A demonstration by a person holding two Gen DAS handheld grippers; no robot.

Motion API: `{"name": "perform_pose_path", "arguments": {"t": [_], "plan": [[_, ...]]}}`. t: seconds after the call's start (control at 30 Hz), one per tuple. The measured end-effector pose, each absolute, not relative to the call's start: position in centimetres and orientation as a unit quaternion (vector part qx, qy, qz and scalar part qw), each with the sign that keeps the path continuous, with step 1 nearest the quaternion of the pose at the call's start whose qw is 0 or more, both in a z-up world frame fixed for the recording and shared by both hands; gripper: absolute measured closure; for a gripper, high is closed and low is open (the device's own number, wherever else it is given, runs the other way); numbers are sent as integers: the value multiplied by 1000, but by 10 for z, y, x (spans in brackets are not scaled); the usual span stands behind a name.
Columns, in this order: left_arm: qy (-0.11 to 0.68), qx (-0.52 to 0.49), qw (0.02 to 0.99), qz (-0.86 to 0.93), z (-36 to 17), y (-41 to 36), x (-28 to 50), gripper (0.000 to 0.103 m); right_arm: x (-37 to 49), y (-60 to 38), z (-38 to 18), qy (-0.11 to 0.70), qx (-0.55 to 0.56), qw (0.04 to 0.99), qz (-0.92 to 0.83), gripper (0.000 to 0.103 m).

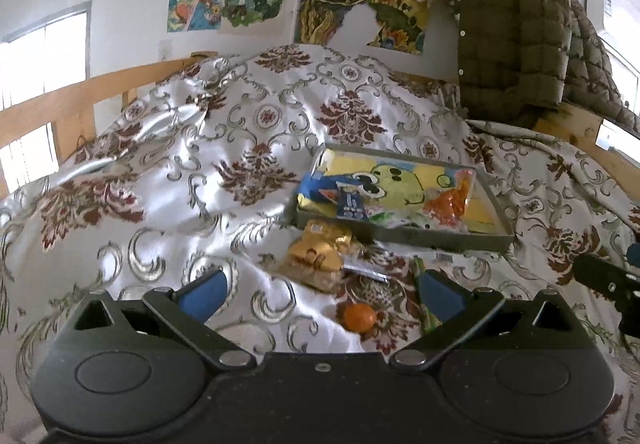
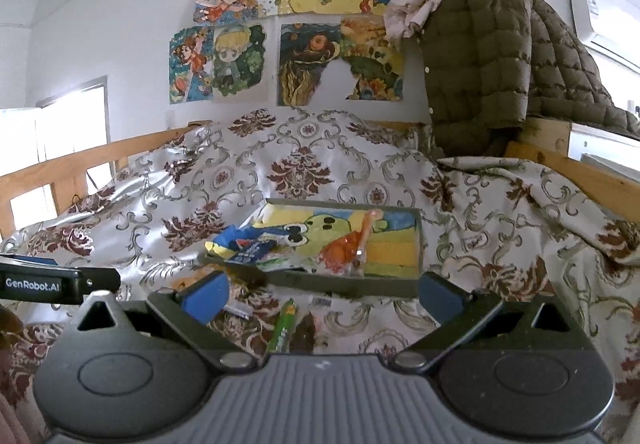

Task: Organize snacks
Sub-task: 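Move the left tool to the orange mandarin while the right tool approaches the green sausage stick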

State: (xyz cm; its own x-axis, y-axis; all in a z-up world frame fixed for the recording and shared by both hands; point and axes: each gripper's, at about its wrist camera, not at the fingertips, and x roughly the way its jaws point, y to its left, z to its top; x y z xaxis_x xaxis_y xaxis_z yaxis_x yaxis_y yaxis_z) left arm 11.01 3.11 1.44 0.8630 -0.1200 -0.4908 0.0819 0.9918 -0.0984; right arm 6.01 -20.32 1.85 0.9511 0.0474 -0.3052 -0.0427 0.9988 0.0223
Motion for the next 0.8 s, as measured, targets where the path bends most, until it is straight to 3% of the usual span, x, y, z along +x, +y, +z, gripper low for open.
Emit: {"name": "perform_pose_path", "arguments": {"t": [0.8], "plan": [[308,-7,951,-21,3,16,84,1,40,-200,1,231,-6,973,-13,0]]}}
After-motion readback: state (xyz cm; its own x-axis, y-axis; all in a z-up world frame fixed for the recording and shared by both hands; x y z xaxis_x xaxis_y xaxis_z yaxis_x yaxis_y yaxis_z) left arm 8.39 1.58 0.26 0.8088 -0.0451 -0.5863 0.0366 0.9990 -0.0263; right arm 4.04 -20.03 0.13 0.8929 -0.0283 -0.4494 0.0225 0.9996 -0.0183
